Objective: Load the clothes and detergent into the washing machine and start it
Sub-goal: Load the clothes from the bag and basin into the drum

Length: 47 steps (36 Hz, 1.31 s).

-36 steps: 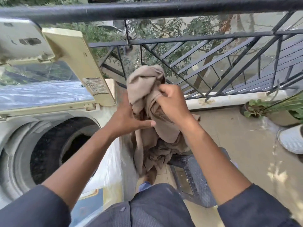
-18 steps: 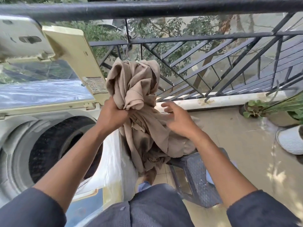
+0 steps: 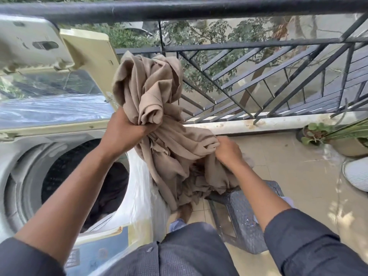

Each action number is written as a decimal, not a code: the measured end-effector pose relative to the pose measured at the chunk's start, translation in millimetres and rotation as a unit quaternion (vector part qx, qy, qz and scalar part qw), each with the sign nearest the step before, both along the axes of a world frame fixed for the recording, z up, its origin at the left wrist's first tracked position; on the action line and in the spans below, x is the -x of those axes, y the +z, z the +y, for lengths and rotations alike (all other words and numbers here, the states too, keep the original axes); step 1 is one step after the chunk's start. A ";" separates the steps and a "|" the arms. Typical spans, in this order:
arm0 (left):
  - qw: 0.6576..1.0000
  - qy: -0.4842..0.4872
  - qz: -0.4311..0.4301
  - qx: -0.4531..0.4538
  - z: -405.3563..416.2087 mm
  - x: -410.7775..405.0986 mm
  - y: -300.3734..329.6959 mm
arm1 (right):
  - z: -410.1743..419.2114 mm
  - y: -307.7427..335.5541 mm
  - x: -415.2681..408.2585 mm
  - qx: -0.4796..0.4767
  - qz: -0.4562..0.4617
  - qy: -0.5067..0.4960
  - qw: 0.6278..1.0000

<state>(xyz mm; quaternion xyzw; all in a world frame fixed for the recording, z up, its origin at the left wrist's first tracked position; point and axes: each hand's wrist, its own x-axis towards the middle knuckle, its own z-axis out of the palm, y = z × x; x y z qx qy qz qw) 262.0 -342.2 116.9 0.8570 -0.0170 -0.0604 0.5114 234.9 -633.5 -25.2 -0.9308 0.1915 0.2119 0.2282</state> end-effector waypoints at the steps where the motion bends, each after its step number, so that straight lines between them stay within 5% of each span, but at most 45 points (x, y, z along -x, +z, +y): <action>1: 1.000 0.005 0.006 -0.012 -0.9 0.7 -3.3 | -3.0 4.7 -3.0 -0.008 -0.018 -0.014 1.000; 11: 0.988 -0.036 0.071 -0.132 -28.0 9.3 -36.1 | 19.6 80.2 -13.5 -0.154 -0.197 -0.049 0.967; 18: 0.987 -0.116 0.107 0.007 -41.2 21.2 -45.1 | 51.0 123.3 -25.6 -0.299 -0.285 -0.029 0.910; 24: 0.999 0.009 0.051 0.010 -49.1 15.2 -42.5 | 66.5 141.8 -21.5 -0.377 -0.236 0.024 0.895; 29: 0.999 0.011 0.031 -0.018 -35.5 4.3 -48.9 | 45.9 132.2 -14.9 -0.460 -0.200 0.063 0.863; 32: 0.999 -0.003 0.022 -0.027 -26.5 -0.2 -44.9 | 31.8 116.2 -10.1 -0.401 -0.188 0.041 0.895; 36: 0.998 -0.044 0.008 0.040 -19.0 -5.1 -32.9 | 12.2 75.8 -7.9 -0.180 -0.070 0.067 0.979; 42: 0.981 -0.075 -0.028 0.175 -20.5 -7.3 8.3 | 6.2 28.9 0.5 -0.046 0.092 0.103 0.989; 47: 0.976 -0.042 -0.036 0.212 -16.8 -10.9 18.4 | 7.5 -0.7 5.4 -0.064 0.092 0.083 0.990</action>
